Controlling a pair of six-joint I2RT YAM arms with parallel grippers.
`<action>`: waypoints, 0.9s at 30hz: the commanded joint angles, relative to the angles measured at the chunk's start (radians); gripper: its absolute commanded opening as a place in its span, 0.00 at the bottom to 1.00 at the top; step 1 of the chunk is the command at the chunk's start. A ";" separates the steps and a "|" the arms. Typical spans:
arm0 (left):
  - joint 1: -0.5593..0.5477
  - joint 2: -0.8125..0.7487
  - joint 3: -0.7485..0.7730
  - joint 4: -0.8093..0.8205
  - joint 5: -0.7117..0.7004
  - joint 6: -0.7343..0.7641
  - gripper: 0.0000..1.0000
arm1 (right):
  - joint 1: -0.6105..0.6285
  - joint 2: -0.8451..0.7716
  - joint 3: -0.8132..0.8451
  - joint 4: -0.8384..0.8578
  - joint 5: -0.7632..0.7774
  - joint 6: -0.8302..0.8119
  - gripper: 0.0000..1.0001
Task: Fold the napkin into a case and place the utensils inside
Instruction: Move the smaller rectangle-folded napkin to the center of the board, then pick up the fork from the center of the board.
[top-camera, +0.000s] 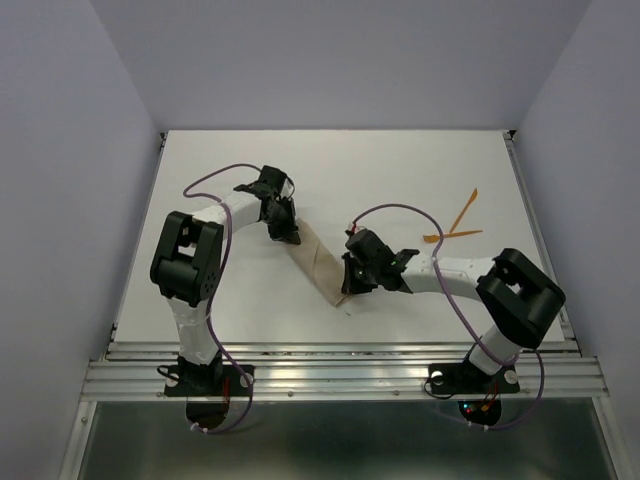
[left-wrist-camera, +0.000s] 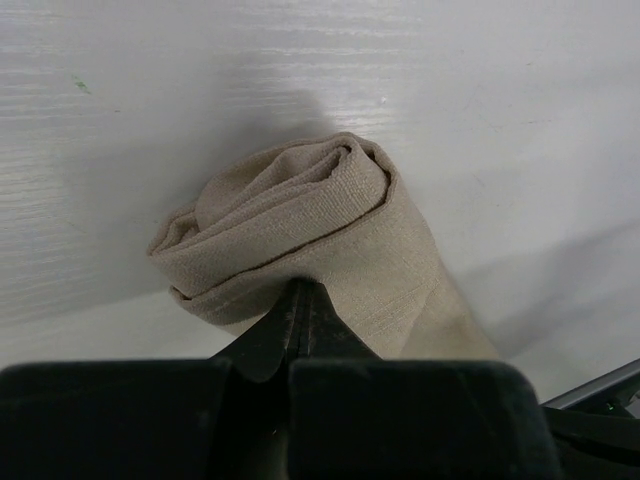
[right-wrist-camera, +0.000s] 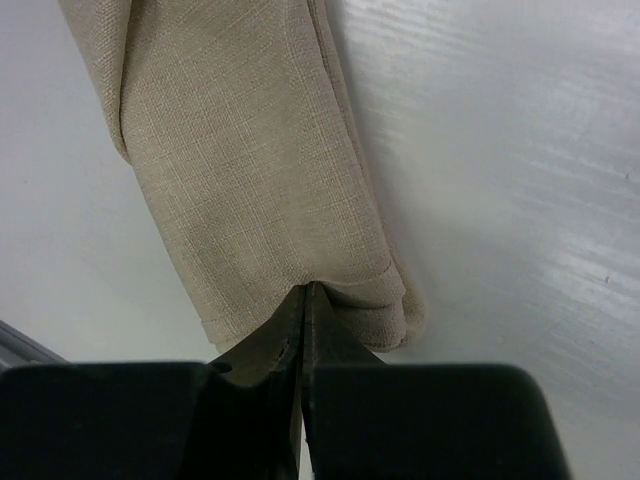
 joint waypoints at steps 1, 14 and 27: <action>0.016 -0.041 0.024 -0.019 -0.041 0.022 0.00 | -0.018 0.077 0.043 -0.045 0.139 -0.116 0.01; 0.030 -0.159 0.219 -0.157 -0.174 0.059 0.00 | -0.188 -0.090 0.202 -0.134 0.255 -0.188 0.54; 0.031 -0.259 0.204 -0.162 -0.162 0.082 0.10 | -0.724 -0.028 0.263 -0.287 0.195 0.010 0.70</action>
